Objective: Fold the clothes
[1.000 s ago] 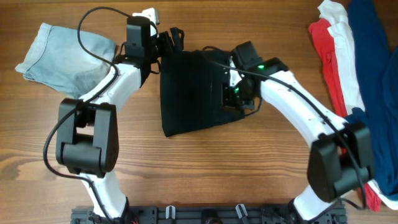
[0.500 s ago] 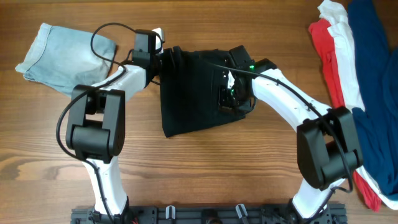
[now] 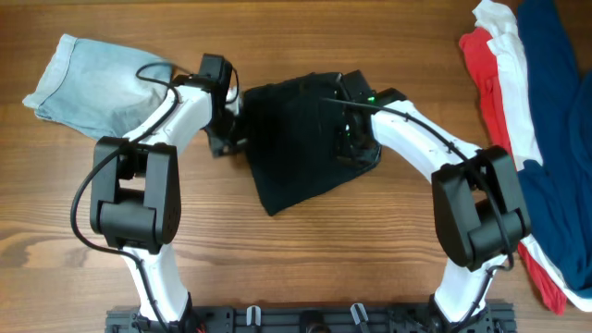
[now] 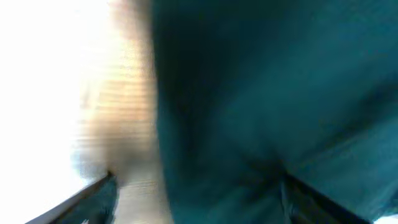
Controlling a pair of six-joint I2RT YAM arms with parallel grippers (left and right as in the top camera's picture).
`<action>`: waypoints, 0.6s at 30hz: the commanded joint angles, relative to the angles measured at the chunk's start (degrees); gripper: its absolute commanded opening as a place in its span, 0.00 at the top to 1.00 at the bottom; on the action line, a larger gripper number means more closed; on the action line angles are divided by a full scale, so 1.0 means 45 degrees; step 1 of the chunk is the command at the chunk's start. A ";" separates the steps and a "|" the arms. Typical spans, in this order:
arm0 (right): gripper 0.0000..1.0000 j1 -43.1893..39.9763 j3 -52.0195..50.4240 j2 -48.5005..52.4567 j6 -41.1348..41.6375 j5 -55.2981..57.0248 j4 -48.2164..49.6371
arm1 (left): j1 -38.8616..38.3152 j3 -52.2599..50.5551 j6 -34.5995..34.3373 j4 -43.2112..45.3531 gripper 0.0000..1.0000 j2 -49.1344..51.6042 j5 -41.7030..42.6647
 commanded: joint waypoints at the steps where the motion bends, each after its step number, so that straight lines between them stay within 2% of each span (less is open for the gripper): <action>1: 0.96 -0.0806 -0.0024 0.0214 -0.0131 0.1904 0.0724 | -0.0097 -0.0845 -0.0102 -0.2001 0.19 0.1083 -0.0214; 5: 0.95 -0.1180 -0.0024 0.0214 -0.0185 0.2370 0.1394 | -0.0476 -0.0845 -0.0053 -0.2681 0.21 0.0991 -0.0214; 9: 0.94 -0.1384 -0.0024 0.0214 -0.0374 0.3060 0.1418 | -0.0661 -0.0845 -0.0058 -0.2259 0.23 0.0204 -0.0219; 14: 0.94 -0.1404 -0.0024 0.0214 -0.0869 0.3045 0.1287 | -0.0578 -0.0840 0.0903 -0.0073 0.20 -0.1661 -0.0223; 16: 0.94 -0.1404 -0.0024 0.0214 -0.0860 0.3036 0.1156 | -0.0505 -0.0840 0.1637 0.1355 0.15 -0.2453 -0.0340; 18: 0.94 -0.1404 -0.0024 0.0194 -0.0860 0.3041 0.0986 | -0.0389 -0.0840 0.1661 0.3162 0.07 -0.3211 -0.0967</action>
